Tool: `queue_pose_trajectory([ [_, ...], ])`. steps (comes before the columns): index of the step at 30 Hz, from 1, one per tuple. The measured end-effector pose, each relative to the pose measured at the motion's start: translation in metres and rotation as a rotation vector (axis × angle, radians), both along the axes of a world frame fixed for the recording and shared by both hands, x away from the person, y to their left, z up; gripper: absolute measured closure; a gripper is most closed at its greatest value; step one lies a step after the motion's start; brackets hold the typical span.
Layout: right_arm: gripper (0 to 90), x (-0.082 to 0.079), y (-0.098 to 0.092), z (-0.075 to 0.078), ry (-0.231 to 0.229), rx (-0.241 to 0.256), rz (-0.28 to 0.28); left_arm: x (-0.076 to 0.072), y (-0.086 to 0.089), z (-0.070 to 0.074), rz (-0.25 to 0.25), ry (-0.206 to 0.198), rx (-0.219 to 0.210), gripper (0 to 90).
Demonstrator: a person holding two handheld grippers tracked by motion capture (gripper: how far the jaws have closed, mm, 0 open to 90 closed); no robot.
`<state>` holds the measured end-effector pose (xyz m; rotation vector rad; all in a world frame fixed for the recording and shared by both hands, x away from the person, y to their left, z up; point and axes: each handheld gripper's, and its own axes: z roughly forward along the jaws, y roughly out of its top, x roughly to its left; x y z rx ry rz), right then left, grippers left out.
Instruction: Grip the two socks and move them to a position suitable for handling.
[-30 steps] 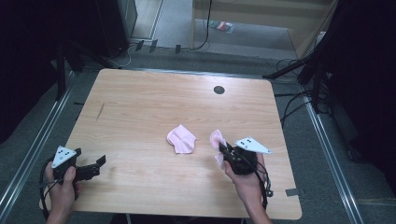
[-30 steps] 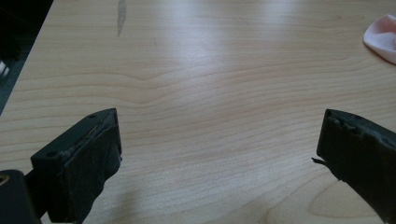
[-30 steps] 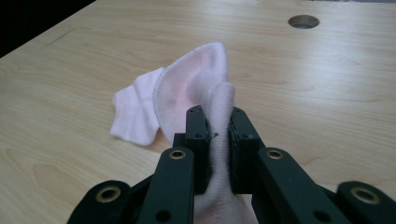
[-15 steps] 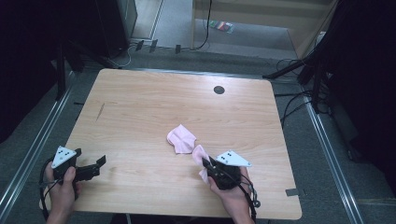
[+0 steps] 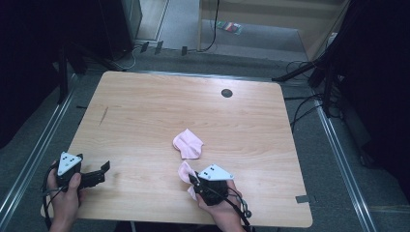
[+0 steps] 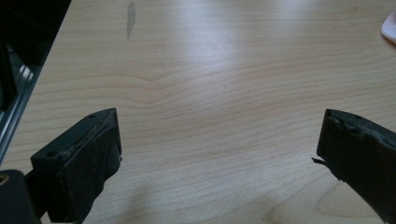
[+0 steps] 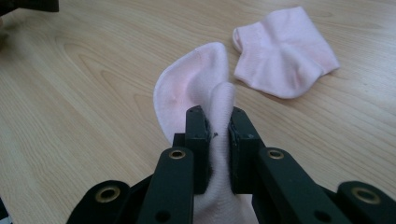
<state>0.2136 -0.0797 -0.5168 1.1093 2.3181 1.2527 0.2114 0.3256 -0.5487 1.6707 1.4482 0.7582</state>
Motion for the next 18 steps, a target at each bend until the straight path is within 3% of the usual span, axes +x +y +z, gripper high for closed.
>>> queue_pose_trajectory([
  [4, 81.5, 0.0, 0.006, -0.004, 0.001, -0.01, 0.015, -0.002, -0.006, 0.005, -0.013, -0.012, -0.032, 0.0],
  [9, 81.5, -0.003, 0.015, -0.011, -0.009, -0.036, 0.058, -0.005, -0.03, 0.014, -0.056, -0.026, -0.025, 0.0],
  [11, 81.5, -0.005, 0.02, -0.014, -0.015, -0.047, 0.084, -0.007, -0.047, 0.018, -0.1, -0.031, -0.042, 0.0],
  [12, 81.5, -0.005, 0.02, -0.014, -0.015, -0.047, 0.084, -0.007, -0.047, 0.018, -0.1, -0.031, -0.042, 0.0],
  [14, 81.4, -0.008, 0.024, -0.017, -0.019, -0.053, 0.101, -0.01, -0.06, 0.02, -0.141, -0.035, -0.082, 0.0],
  [18, 81.2, -0.012, 0.028, -0.021, -0.027, -0.07, 0.128, -0.015, -0.087, 0.024, -0.217, -0.048, -0.08, 0.0],
])
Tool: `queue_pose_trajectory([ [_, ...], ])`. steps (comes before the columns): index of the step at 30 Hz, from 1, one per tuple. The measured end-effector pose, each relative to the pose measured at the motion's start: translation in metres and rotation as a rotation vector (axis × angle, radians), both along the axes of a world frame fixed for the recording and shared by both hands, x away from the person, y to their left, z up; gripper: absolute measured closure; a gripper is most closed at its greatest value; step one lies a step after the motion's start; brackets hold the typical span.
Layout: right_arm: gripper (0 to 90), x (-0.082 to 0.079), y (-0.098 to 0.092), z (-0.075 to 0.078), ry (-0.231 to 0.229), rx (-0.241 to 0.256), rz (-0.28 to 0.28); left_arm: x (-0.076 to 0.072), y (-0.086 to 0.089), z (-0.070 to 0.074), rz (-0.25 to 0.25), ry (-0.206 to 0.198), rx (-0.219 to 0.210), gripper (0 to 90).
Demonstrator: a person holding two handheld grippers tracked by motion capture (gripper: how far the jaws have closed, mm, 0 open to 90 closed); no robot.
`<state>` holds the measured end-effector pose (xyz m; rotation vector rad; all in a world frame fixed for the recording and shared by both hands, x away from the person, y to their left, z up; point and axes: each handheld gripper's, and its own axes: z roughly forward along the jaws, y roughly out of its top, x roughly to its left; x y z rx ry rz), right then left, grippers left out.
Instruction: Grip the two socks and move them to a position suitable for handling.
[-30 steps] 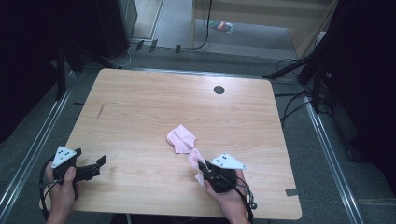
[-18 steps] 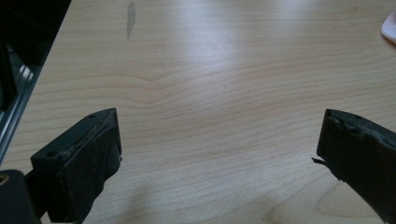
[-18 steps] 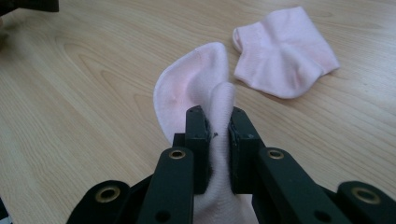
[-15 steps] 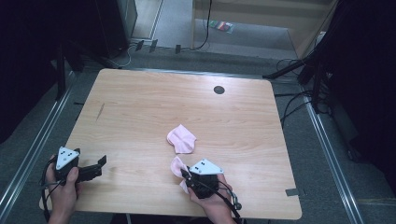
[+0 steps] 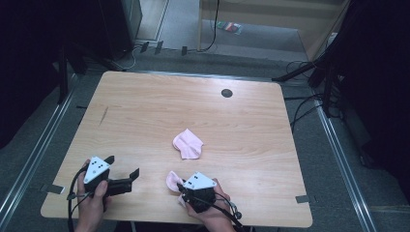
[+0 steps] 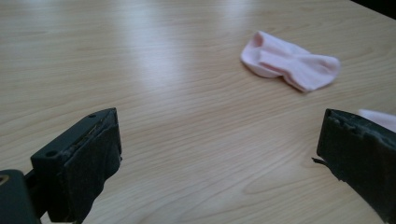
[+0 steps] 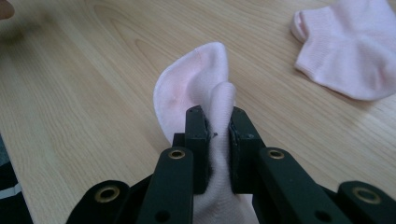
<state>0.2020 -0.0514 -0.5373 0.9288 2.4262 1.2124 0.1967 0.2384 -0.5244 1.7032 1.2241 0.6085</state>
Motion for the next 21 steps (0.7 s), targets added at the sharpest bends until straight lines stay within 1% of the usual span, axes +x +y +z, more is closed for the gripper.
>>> queue_pose_trajectory([
  [1, 81.2, 0.0, 0.0, 0.0, 0.0, 0.0, 0.0, 0.0, 0.0, 0.0, 0.0, 0.0, 0.0, 0.0],
  [3, 80.8, -0.001, 0.003, -0.002, 0.0, -0.007, 0.008, -0.002, -0.008, 0.001, -0.021, -0.001, -0.004, 0.0],
  [5, 80.4, -0.001, 0.004, -0.003, -0.001, -0.01, 0.009, -0.003, -0.014, 0.001, -0.044, 0.0, -0.018, 0.0],
  [6, 77.7, -0.001, 0.004, -0.004, -0.002, -0.012, 0.017, -0.003, -0.017, 0.001, -0.051, -0.001, -0.023, 0.0],
  [7, 64.2, -0.001, 0.005, -0.004, 0.003, 0.005, 0.044, -0.004, -0.022, 0.0, -0.067, -0.002, -0.024, 0.0],
  [8, 64.2, -0.001, 0.005, -0.004, 0.003, 0.005, 0.044, -0.004, -0.022, 0.0, -0.067, -0.002, -0.024, 0.0],
  [9, 49.7, -0.002, 0.006, -0.001, 0.0, 0.013, 0.054, -0.004, -0.024, 0.0, -0.076, -0.002, -0.024, 0.0],
  [11, 42.6, -0.001, 0.004, 0.003, 0.005, 0.015, 0.051, -0.004, -0.027, -0.001, -0.095, 0.006, -0.025, 0.0],
  [12, 42.6, -0.001, 0.004, 0.003, 0.005, 0.015, 0.051, -0.004, -0.028, -0.001, -0.102, 0.01, -0.027, 0.0],
  [13, 39.7, -0.002, 0.0, 0.007, -0.009, 0.006, 0.032, -0.004, -0.03, -0.002, -0.112, 0.015, -0.033, 0.0],
  [14, 39.7, -0.002, 0.0, 0.007, -0.009, 0.006, 0.032, -0.004, -0.03, -0.002, -0.112, 0.015, -0.033, 0.0],
  [16, 39.7, -0.003, -0.006, 0.01, -0.006, 0.014, 0.007, -0.005, -0.031, -0.002, -0.132, 0.024, -0.041, 0.0],
  [17, 41.7, -0.006, -0.015, 0.014, -0.004, 0.032, -0.009, -0.005, -0.032, -0.002, -0.143, 0.028, -0.041, 0.0],
  [18, 43.9, -0.009, -0.018, 0.016, -0.002, 0.039, -0.011, -0.006, -0.034, -0.002, -0.157, 0.034, -0.043, 0.0],
  [19, 43.9, -0.009, -0.018, 0.016, -0.002, 0.039, -0.011, -0.007, -0.037, -0.003, -0.174, 0.039, -0.041, 0.0],
  [20, 46.7, -0.011, -0.022, 0.018, 0.004, 0.05, -0.007, -0.007, -0.04, -0.004, -0.186, 0.047, -0.027, 0.0],
  [21, 49.3, -0.015, -0.024, 0.018, 0.018, 0.065, 0.002, -0.007, -0.043, -0.005, -0.199, 0.059, -0.029, 0.0],
])
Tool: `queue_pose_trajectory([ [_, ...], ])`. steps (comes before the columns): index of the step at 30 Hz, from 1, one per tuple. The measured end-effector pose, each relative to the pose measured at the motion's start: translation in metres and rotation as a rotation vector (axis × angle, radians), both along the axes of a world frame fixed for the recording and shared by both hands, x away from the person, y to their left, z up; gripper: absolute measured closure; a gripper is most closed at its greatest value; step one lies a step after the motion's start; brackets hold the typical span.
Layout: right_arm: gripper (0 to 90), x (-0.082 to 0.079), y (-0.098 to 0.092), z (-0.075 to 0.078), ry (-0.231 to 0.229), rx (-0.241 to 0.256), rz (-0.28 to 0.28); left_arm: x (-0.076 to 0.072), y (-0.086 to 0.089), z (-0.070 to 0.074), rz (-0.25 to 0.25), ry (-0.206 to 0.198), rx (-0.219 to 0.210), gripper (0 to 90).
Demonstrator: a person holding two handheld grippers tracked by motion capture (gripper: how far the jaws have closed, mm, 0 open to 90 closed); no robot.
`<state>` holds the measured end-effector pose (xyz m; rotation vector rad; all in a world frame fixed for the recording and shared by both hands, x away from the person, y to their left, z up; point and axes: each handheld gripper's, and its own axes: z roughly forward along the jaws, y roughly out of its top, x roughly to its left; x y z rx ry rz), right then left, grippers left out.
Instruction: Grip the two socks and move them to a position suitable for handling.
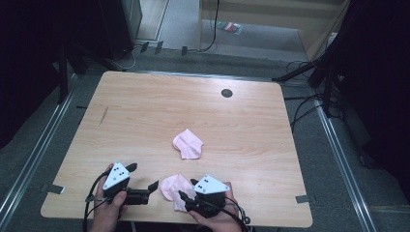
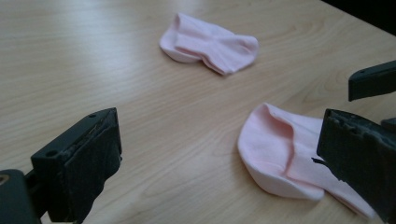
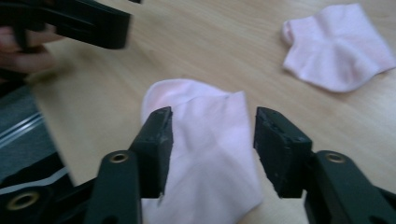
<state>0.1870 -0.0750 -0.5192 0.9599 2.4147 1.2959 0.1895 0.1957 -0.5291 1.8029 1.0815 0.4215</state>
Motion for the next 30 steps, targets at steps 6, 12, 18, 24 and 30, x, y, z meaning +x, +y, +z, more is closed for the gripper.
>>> queue_pose_trajectory([
  [6, 57.3, -0.022, 0.01, -0.014, 0.036, -0.039, 0.079, 0.0, -0.01, -0.006, -0.044, 0.053, 0.0, 32.4],
  [12, 57.6, -0.027, 0.023, -0.027, 0.032, -0.099, 0.121, 0.0, -0.016, -0.009, -0.123, 0.086, -0.01, 53.6],
  [18, 64.1, -0.027, 0.025, -0.032, 0.02, -0.115, 0.098, 0.001, -0.025, -0.017, -0.169, 0.127, 0.085, 64.8],
  [24, 85.4, -0.021, 0.019, -0.03, 0.053, -0.084, 0.05, 0.003, -0.028, -0.022, -0.184, 0.16, 0.138, 71.3],
  [30, 87.5, -0.014, 0.005, -0.018, 0.093, 0.018, 0.014, 0.005, -0.027, -0.022, -0.183, 0.167, 0.135, 82.7],
])
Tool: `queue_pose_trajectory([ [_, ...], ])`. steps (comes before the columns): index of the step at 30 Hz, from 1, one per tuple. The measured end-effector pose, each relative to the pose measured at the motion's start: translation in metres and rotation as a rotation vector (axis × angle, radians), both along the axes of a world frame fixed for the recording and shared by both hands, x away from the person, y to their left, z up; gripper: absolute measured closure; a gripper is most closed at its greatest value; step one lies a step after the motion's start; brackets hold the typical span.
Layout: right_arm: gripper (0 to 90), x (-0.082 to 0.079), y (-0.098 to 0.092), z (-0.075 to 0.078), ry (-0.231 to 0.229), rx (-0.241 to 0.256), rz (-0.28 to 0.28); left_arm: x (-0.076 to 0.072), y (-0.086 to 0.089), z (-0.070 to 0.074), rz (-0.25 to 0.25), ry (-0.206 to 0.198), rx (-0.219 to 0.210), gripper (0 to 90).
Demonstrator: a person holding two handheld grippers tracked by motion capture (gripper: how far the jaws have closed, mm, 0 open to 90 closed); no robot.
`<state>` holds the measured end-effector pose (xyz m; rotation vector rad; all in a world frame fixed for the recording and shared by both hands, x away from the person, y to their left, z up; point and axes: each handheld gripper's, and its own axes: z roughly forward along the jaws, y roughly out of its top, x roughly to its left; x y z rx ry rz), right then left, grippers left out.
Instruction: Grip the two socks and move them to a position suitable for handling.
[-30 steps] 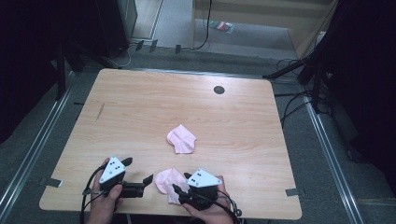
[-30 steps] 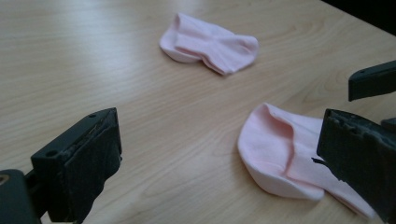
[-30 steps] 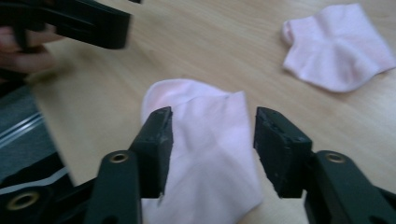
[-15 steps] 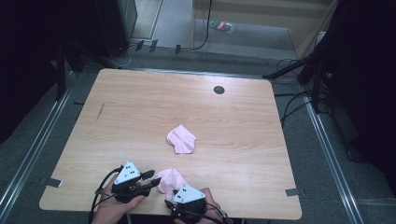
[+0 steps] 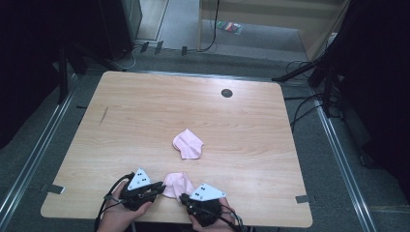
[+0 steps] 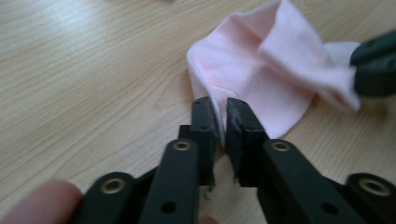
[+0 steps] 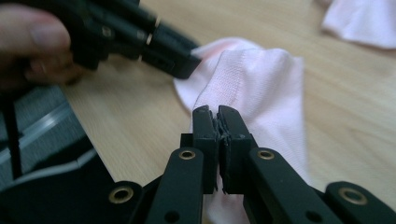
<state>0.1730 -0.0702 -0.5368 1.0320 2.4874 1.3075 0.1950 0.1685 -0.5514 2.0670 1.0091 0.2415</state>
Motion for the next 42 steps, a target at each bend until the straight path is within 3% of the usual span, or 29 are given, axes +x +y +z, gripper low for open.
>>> queue_pose_trajectory([
  [2, 87.4, 0.005, -0.012, 0.009, 0.003, 0.06, -0.042, 0.0, 0.001, 0.001, -0.003, 0.009, -0.006, 89.6],
  [4, 87.5, 0.007, -0.017, 0.012, 0.003, 0.073, -0.06, 0.001, 0.003, 0.002, 0.001, 0.012, -0.007, 90.0],
  [6, 87.5, 0.013, -0.03, 0.016, 0.002, 0.092, -0.116, 0.001, 0.006, 0.004, 0.012, 0.013, -0.023, 90.0],
  [7, 87.7, 0.018, -0.04, 0.017, 0.02, 0.106, -0.165, 0.002, 0.009, 0.005, 0.026, 0.014, -0.035, 90.0],
  [8, 87.7, 0.018, -0.04, 0.017, 0.02, 0.106, -0.165, 0.002, 0.009, 0.005, 0.026, 0.014, -0.035, 90.0],
  [12, 88.7, 0.032, -0.063, 0.015, 0.06, 0.133, -0.26, 0.004, 0.018, 0.006, 0.044, 0.028, -0.052, 90.0],
  [18, 89.7, 0.044, -0.078, 0.009, 0.119, 0.125, -0.322, 0.003, 0.02, 0.007, 0.031, 0.033, -0.025, 90.0],
  [19, 89.6, 0.045, -0.079, 0.007, 0.127, 0.102, -0.327, 0.002, 0.02, 0.007, 0.033, 0.035, -0.023, 90.0],
  [22, 88.5, 0.047, -0.079, 0.004, 0.159, 0.09, -0.333, 0.001, 0.02, 0.008, 0.02, 0.042, -0.051, 90.0],
  [25, 74.5, 0.045, -0.077, 0.005, 0.077, 0.022, -0.38, -0.003, 0.015, 0.008, 0.029, -0.008, -0.02, 89.4],
  [27, 68.2, 0.045, -0.081, 0.009, 0.046, 0.047, -0.397, -0.005, 0.013, 0.009, 0.008, -0.035, -0.03, 79.8],
  [28, 66.4, 0.044, -0.084, 0.014, 0.029, 0.084, -0.386, -0.005, 0.012, 0.009, 0.015, -0.047, -0.036, 66.3],
  [29, 66.4, 0.044, -0.084, 0.014, 0.029, 0.084, -0.386, -0.005, 0.012, 0.009, 0.021, -0.054, -0.04, 66.3],
  [30, 63.7, 0.043, -0.083, 0.015, 0.025, 0.097, -0.355, -0.005, 0.011, 0.009, 0.025, -0.064, -0.051, 59.6],
  [32, 62.3, 0.043, -0.081, 0.014, 0.021, 0.092, -0.344, -0.007, 0.009, 0.011, 0.048, -0.106, -0.055, 57.5],
  [35, 62.1, 0.044, -0.072, 0.007, 0.021, 0.046, -0.313, -0.009, 0.008, 0.014, 0.054, -0.153, -0.067, 65.1],
  [39, 60.9, 0.047, -0.063, -0.003, 0.059, -0.005, -0.298, -0.005, 0.004, 0.007, 0.014, -0.098, -0.03, 73.0],
  [42, 71.1, 0.048, -0.059, -0.009, 0.06, -0.027, -0.287, -0.003, 0.0, 0.002, -0.002, -0.075, 0.001, 68.2],
])
